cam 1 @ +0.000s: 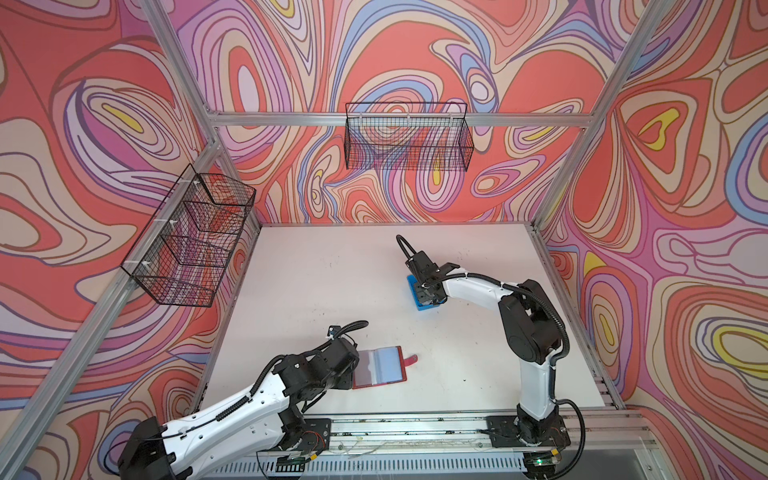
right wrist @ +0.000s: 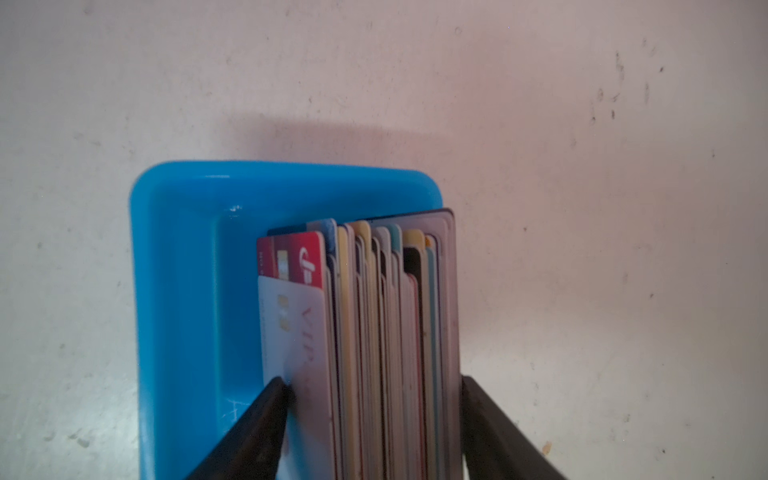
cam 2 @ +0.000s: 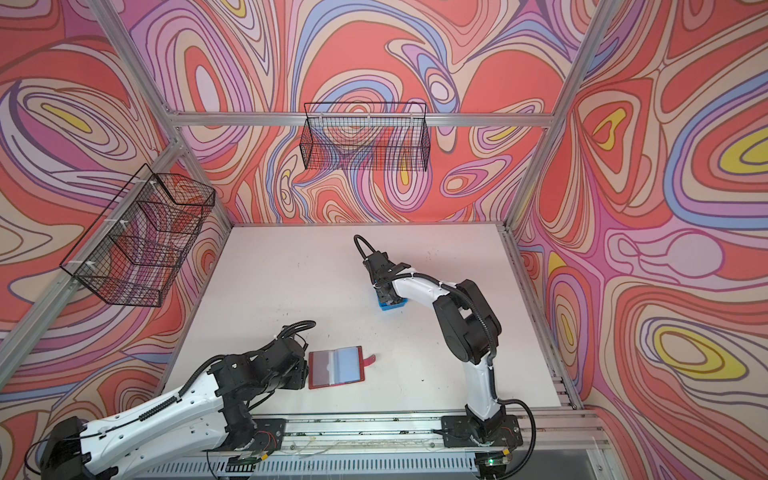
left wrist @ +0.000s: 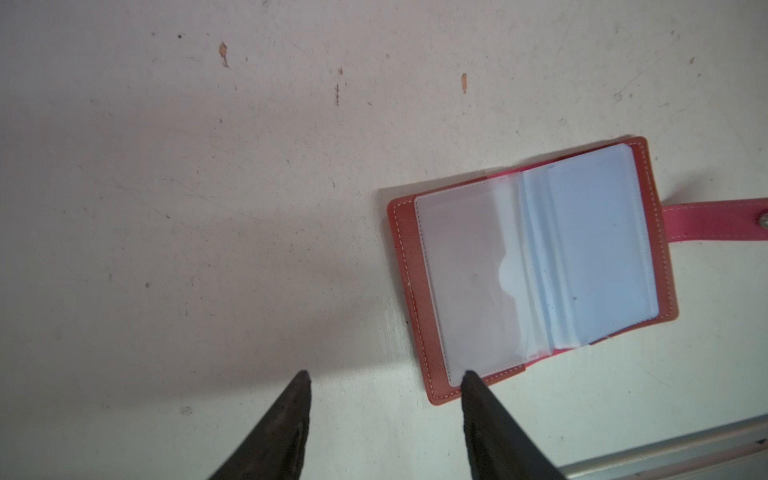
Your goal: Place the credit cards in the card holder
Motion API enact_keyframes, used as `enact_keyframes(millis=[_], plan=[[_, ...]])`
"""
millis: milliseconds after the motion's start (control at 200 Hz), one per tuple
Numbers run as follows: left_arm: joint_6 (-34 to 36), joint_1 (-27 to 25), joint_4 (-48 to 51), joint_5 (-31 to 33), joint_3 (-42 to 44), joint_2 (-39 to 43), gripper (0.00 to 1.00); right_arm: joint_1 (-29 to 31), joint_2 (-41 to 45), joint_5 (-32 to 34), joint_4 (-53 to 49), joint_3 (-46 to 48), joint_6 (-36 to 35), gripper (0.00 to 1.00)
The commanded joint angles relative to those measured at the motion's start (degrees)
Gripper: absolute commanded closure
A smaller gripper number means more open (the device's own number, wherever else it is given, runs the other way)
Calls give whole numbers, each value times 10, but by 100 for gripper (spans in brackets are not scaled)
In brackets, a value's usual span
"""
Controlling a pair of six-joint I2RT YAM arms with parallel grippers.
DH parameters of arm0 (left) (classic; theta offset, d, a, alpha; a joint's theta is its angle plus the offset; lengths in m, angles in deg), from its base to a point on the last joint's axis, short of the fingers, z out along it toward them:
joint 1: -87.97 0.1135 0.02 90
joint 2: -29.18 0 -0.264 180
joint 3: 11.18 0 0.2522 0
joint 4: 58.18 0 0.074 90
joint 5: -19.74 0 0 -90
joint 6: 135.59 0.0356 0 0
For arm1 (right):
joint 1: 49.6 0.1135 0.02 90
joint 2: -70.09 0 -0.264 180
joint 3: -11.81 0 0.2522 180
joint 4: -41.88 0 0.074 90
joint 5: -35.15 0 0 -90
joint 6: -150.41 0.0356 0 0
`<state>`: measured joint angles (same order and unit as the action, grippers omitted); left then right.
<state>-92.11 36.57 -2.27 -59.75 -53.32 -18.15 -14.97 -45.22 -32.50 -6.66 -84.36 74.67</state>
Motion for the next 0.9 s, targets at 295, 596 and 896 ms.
enact_keyframes(millis=[295,596,896], plan=[[2,-2,4,6,-4,-1,40,9,3,11,-13,-13,0,52],[2,-3,4,7,-4,-1,40,10,0,-40,1,-9,-1,52],[2,-2,3,6,-3,0,40,-22,-10,-108,19,3,8,45]])
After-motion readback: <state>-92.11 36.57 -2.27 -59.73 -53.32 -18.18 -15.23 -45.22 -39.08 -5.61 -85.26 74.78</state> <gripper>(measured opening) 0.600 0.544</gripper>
